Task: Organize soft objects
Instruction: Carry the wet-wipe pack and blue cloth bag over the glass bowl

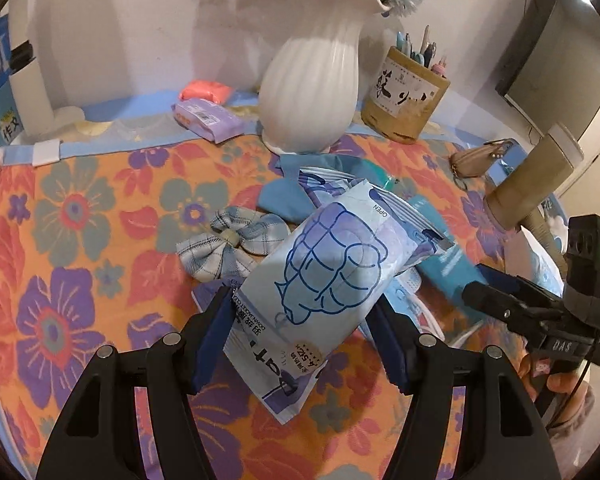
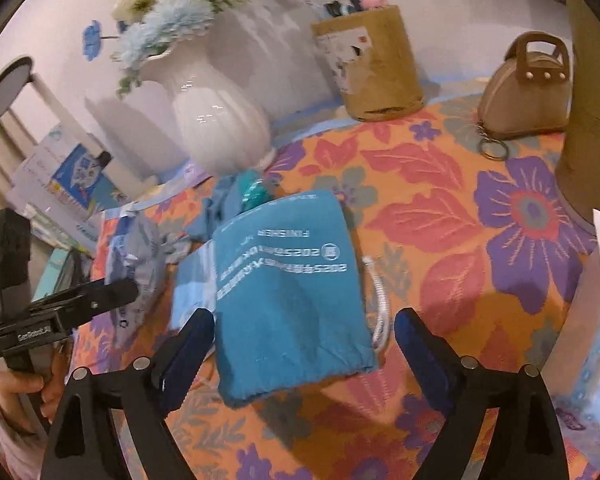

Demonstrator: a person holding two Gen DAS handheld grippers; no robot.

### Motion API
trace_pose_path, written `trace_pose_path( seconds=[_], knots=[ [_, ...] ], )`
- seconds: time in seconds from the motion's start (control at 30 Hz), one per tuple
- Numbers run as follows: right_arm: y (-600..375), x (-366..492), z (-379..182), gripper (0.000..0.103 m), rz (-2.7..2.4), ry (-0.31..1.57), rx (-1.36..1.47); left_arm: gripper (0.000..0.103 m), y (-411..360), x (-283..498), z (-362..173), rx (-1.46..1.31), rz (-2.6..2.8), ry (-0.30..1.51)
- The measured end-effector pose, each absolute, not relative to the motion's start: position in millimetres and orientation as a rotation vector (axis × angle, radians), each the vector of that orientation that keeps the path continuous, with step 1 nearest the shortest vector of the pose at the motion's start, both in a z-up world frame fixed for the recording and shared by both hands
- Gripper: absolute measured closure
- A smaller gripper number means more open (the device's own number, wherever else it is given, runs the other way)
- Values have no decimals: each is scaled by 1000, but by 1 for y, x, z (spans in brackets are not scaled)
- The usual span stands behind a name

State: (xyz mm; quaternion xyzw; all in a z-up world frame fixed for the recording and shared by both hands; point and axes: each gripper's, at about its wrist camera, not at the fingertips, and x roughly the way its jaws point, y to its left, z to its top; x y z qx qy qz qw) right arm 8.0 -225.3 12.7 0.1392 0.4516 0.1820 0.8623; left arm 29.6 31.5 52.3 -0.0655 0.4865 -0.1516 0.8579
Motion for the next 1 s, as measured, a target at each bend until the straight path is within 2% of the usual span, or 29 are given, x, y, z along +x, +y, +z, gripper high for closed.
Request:
trace_pose_path(
  seconds=[0.23,0.3,0.33,0.43,0.57,1.0],
  knots=[
    [-203,18,3,13,355,946,211,38,34,27,52,-145,-290,1023],
    [-207,14,3,45,354,887,239,38,35,26,53,-152,-285,1019],
    [-209,12,1,72,363,878,255,38,35,26,54,-159,-282,1016],
    [-224,6,-1,77,385,832,356,38,36,26,57,-177,-276,1003],
    [-244,-3,4,77,428,736,467,38,35,25,58,-252,-294,997],
    [-241,-8,7,77,461,713,460,39,5,18,47,-261,-200,992]
  ],
)
